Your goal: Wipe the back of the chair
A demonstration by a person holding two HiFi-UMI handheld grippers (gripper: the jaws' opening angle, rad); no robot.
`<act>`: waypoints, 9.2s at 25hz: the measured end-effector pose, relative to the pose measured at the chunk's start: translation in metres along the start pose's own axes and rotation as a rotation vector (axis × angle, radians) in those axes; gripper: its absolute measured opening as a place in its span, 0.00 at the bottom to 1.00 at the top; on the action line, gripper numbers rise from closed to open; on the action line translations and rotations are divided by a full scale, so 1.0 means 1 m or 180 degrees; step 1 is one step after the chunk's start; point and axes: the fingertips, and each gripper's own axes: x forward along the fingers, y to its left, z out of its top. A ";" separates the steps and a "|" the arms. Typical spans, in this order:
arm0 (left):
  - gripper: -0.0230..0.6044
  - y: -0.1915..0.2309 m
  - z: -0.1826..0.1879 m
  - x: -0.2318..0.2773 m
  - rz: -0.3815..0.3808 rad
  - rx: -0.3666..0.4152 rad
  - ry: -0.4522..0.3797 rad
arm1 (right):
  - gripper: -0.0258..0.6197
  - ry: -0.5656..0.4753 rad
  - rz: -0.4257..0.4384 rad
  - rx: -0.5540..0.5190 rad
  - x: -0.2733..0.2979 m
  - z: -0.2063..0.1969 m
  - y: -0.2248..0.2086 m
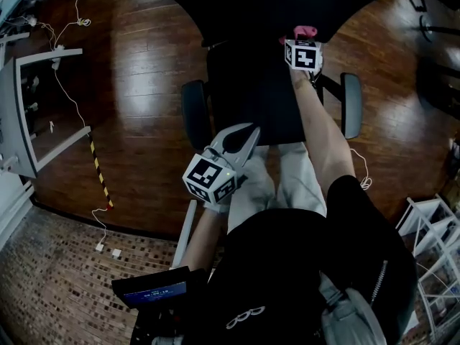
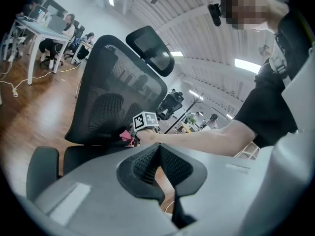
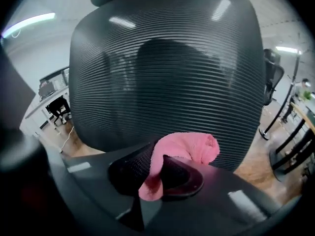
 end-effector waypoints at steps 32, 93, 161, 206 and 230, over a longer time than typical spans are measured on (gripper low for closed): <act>0.02 0.043 -0.015 -0.049 0.0319 -0.0208 -0.0093 | 0.10 -0.0723 0.2117 -0.1476 -0.019 0.037 0.334; 0.02 0.011 0.091 0.001 -0.0102 0.0273 -0.0226 | 0.10 -0.0734 -0.0036 -0.0705 -0.075 0.164 0.050; 0.02 -0.097 0.081 0.088 -0.0477 0.0650 0.0003 | 0.10 -0.1235 -0.0576 0.0136 -0.175 0.202 -0.190; 0.02 0.019 0.111 -0.078 0.0271 0.0334 -0.0641 | 0.10 -0.1386 0.1142 -0.1438 -0.104 0.300 0.303; 0.02 -0.076 0.111 0.053 -0.0346 0.0696 -0.0202 | 0.10 -0.1456 0.0103 -0.0701 -0.152 0.299 -0.025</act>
